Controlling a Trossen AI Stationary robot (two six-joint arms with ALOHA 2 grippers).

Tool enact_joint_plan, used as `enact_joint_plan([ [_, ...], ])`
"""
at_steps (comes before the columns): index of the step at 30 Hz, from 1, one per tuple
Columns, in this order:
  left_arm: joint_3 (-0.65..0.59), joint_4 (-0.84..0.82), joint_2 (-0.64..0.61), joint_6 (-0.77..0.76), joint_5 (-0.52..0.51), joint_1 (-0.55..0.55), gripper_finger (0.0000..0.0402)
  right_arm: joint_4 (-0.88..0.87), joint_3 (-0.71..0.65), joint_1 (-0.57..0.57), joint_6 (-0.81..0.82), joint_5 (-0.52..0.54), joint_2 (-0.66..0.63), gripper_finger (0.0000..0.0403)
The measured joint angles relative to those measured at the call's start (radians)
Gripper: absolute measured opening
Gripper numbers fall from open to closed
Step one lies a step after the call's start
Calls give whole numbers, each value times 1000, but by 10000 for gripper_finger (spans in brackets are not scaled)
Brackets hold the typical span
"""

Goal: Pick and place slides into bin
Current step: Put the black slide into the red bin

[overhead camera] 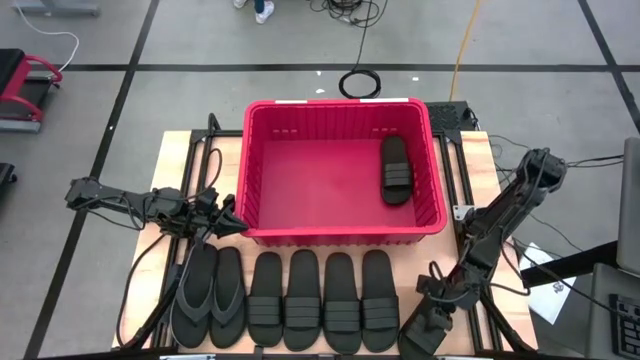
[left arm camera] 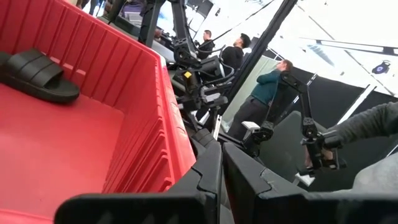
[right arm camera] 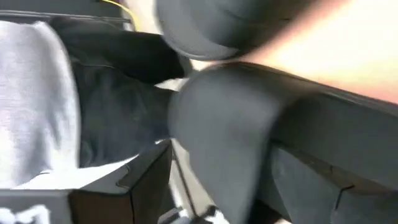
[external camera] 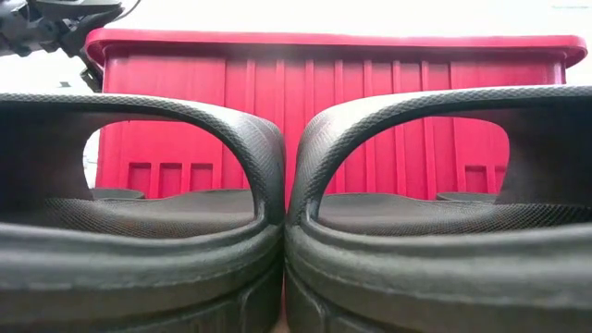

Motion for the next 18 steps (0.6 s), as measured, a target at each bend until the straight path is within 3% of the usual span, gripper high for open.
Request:
enact_joint_plan([
  [11,0,-6,0,9,0,0,26,140,2,13,73,-25,172,248],
  [14,0,-6,0,9,0,0,26,168,2,12,74,-23,190,213],
  [18,0,-6,0,7,0,1,26,210,2,12,66,-23,195,135],
])
